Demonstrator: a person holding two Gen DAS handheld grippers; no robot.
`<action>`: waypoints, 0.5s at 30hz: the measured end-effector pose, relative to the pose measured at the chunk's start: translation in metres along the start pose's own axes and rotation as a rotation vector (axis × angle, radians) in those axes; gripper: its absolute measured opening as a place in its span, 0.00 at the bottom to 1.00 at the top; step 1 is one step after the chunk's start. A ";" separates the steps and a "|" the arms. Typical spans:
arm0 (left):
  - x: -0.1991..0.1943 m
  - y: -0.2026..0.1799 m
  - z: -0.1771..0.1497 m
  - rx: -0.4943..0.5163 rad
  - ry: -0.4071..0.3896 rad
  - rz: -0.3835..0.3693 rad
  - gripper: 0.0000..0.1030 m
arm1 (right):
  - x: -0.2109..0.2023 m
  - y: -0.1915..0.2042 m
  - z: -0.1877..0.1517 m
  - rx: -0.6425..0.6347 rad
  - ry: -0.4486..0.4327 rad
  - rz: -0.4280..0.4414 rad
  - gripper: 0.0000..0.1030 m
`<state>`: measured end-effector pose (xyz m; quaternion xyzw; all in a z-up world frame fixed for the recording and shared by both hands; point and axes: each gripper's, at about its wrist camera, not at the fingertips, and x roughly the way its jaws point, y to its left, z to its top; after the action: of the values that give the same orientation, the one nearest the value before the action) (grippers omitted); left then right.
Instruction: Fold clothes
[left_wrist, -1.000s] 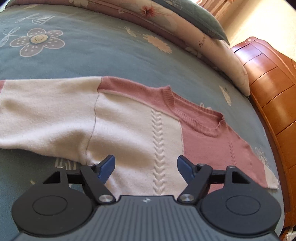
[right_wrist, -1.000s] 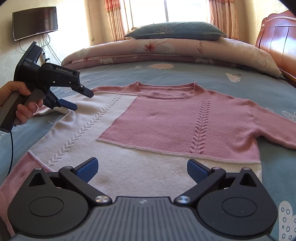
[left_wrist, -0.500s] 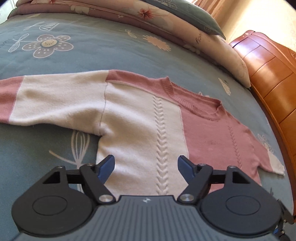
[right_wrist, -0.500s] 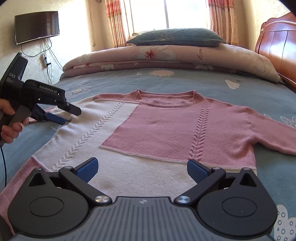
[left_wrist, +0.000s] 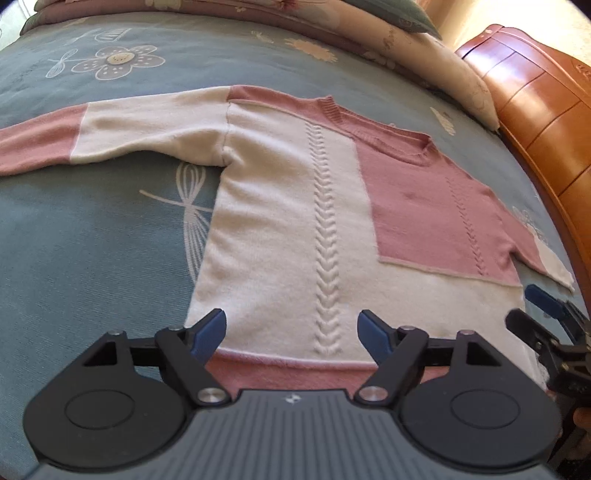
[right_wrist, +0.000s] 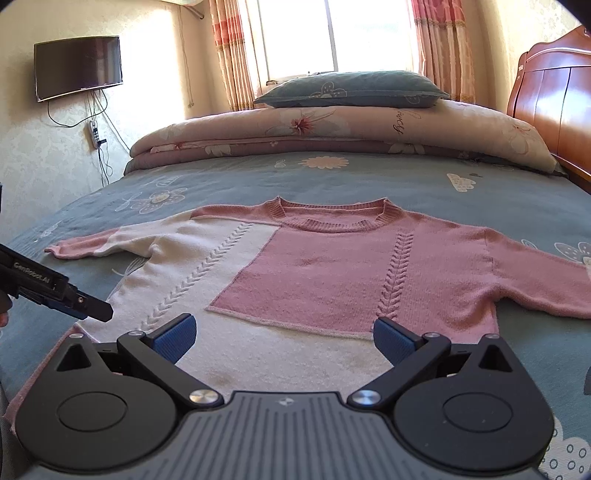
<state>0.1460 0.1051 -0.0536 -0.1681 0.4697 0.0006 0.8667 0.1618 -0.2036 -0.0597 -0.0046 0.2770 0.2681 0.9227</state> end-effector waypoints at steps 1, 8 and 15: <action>-0.002 -0.004 -0.004 0.009 -0.002 -0.007 0.78 | -0.001 0.000 0.000 -0.001 -0.001 0.001 1.00; 0.003 -0.007 -0.034 -0.050 0.021 0.054 0.78 | 0.008 -0.003 -0.004 0.000 0.043 -0.007 1.00; -0.021 -0.033 0.003 0.015 -0.056 0.041 0.78 | 0.019 -0.013 -0.013 0.013 0.110 0.008 1.00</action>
<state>0.1419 0.0781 -0.0255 -0.1520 0.4486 0.0195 0.8805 0.1750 -0.2075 -0.0828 -0.0121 0.3292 0.2691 0.9050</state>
